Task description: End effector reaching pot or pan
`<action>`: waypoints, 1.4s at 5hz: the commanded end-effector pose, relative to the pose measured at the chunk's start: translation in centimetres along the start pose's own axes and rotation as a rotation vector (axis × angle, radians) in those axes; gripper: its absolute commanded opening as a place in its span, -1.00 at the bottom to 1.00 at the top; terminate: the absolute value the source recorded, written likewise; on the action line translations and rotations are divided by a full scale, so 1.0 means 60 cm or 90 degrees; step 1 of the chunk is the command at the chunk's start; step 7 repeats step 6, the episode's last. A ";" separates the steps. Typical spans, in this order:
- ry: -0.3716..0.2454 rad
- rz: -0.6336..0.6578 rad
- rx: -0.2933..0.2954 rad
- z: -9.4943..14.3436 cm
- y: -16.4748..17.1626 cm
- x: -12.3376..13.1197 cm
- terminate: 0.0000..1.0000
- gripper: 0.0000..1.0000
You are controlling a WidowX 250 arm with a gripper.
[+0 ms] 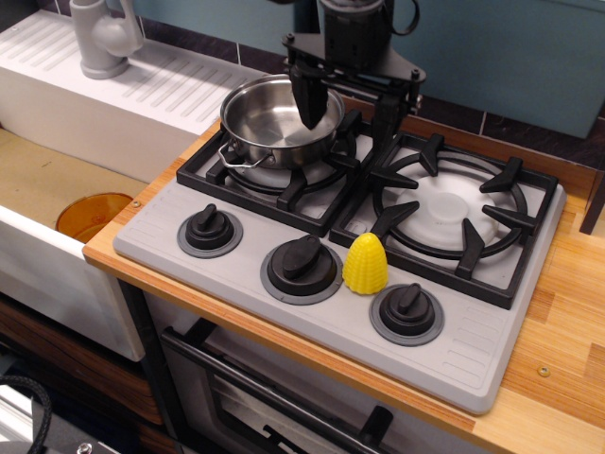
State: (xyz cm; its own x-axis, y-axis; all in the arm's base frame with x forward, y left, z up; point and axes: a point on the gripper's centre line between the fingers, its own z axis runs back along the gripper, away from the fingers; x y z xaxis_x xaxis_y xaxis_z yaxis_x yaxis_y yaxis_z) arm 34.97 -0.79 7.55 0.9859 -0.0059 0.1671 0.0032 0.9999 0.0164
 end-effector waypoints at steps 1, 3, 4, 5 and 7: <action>-0.045 -0.029 -0.035 -0.028 -0.004 0.027 -1.00 1.00; -0.044 -0.028 -0.026 -0.029 -0.009 0.025 -1.00 1.00; -0.043 -0.017 -0.023 -0.027 -0.014 0.023 -1.00 1.00; -0.043 -0.017 -0.023 -0.027 -0.014 0.023 -1.00 1.00; -0.043 -0.017 -0.023 -0.027 -0.014 0.023 1.00 1.00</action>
